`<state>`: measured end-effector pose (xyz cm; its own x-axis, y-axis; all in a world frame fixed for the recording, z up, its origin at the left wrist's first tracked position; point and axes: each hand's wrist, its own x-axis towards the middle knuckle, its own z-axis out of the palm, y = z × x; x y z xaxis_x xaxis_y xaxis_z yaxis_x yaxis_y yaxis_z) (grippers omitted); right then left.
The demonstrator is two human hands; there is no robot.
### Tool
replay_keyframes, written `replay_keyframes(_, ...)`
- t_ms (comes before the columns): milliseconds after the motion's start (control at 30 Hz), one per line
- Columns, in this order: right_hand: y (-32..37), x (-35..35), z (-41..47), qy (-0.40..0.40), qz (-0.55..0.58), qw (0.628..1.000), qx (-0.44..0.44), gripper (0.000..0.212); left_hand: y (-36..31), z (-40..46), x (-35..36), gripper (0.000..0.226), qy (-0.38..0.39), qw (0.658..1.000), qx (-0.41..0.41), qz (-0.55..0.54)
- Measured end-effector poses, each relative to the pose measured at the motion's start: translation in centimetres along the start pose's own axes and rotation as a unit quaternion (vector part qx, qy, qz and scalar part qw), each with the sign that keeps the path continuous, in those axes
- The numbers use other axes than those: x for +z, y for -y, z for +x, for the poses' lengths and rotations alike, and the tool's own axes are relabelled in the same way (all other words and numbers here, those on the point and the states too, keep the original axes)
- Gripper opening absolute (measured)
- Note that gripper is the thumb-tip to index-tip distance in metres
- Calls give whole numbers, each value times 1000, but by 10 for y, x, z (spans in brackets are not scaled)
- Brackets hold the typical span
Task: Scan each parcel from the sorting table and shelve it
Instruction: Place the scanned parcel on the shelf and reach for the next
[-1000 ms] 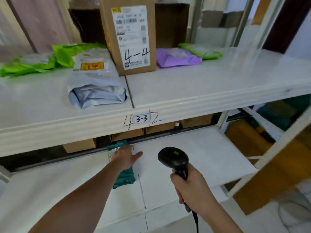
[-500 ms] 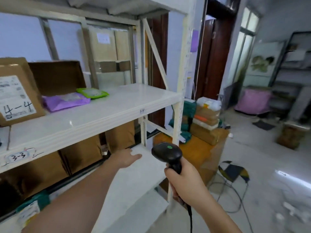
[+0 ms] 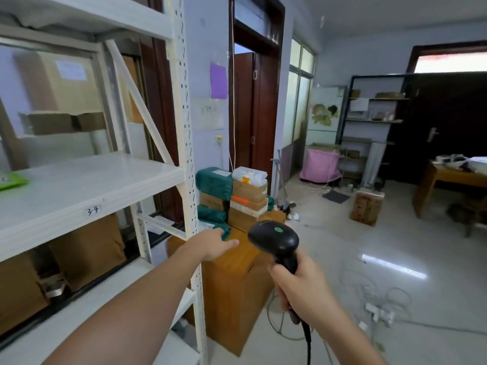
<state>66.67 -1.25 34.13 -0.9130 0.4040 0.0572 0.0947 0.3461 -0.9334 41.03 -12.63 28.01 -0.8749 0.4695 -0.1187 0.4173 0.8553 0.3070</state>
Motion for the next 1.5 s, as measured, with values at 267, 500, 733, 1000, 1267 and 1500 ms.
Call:
replay_keyframes(267,-36,-25,98,-38,-22,999,7,7,-21,108,5,86,20,1000,21,3)
replay_keyframes(500,-67,-41,195,-46,-34,998,33,4,-16,218,29,92,61,998,-4,14)
replay_keyframes(733,-102,-54,319,25,-16,999,18,8,-4,332,53,98,92,994,-65,7)
replay_keyframes(1000,-122,-57,466,138,-53,989,-2,15,23,420,76,98,99,982,-155,-33)
replay_keyframes(1267,-147,-17,586,226,-69,972,8,11,73,494,101,60,88,961,-254,-62)
replay_keyframes(1500,-175,26,676,287,-72,953,67,7,147,563,159,93,-5,907,-372,-199)
